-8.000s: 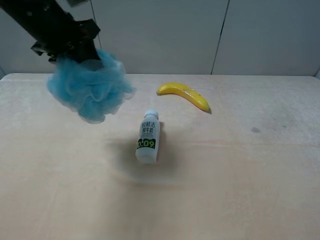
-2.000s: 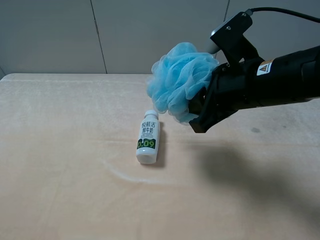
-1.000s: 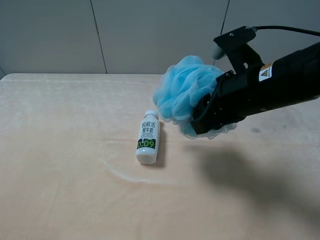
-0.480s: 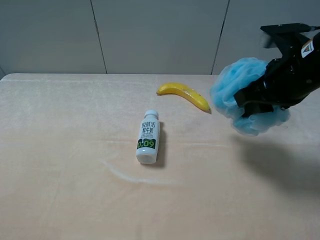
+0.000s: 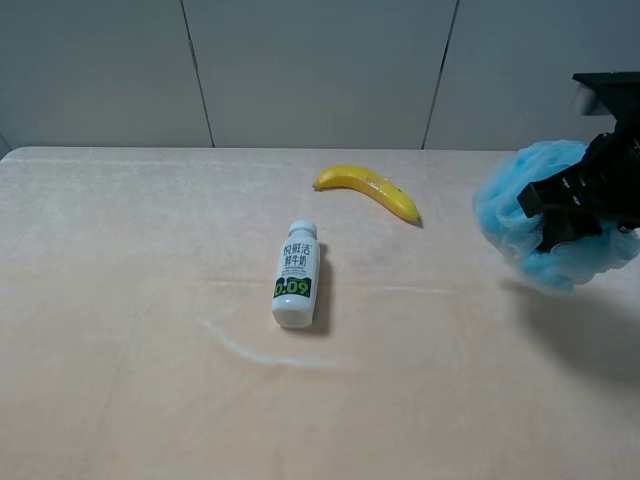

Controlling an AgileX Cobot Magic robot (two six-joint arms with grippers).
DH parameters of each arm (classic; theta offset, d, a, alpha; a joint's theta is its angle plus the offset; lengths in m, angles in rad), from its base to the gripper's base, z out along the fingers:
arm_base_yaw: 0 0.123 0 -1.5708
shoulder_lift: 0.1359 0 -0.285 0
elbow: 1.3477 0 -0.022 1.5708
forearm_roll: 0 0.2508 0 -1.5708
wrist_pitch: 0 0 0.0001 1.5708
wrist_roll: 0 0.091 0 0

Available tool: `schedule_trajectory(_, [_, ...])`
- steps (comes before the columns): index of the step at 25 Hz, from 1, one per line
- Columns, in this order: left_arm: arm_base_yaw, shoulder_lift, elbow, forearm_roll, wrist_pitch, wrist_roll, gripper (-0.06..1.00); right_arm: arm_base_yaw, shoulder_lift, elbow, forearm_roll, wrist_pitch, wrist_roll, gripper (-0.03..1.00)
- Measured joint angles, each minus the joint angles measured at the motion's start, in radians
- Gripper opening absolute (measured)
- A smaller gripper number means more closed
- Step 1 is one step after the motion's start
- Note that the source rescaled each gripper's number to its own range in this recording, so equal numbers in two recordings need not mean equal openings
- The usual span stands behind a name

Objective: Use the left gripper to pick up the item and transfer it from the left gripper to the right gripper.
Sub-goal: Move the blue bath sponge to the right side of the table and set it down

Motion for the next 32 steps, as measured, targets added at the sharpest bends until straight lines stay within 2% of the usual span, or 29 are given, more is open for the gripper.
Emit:
schedule_trajectory(5, [0.000, -0.001, 0.000, 0.003, 0.000, 0.000, 0.97, -0.019, 0.071, -0.002, 0.002, -0.007, -0.022, 0.01])
schedule_trajectory(17, [0.000, -0.001, 0.000, 0.003, 0.000, 0.000, 0.97, -0.019, 0.353, -0.003, 0.003, -0.145, -0.024, 0.01])
schedule_trajectory(28, [0.000, -0.001, 0.000, 0.003, 0.000, 0.001, 0.97, -0.019, 0.417, -0.003, 0.003, -0.198, -0.024, 0.00])
schedule_trajectory(29, [0.000, -0.001, 0.000, 0.003, 0.000, 0.001, 0.97, -0.019, 0.417, -0.003, 0.003, -0.200, -0.024, 0.08])
schedule_trajectory(30, [0.000, -0.001, 0.000, 0.003, 0.000, 0.001, 0.97, -0.019, 0.417, -0.003, 0.003, -0.200, -0.020, 0.26])
schedule_trajectory(31, [0.000, -0.001, 0.000, 0.003, 0.000, 0.001, 0.97, -0.019, 0.417, -0.003, 0.003, -0.200, -0.009, 0.54])
schedule_trajectory(32, [0.000, -0.001, 0.000, 0.003, 0.000, 0.001, 0.97, -0.019, 0.417, -0.003, 0.003, -0.200, 0.006, 0.71])
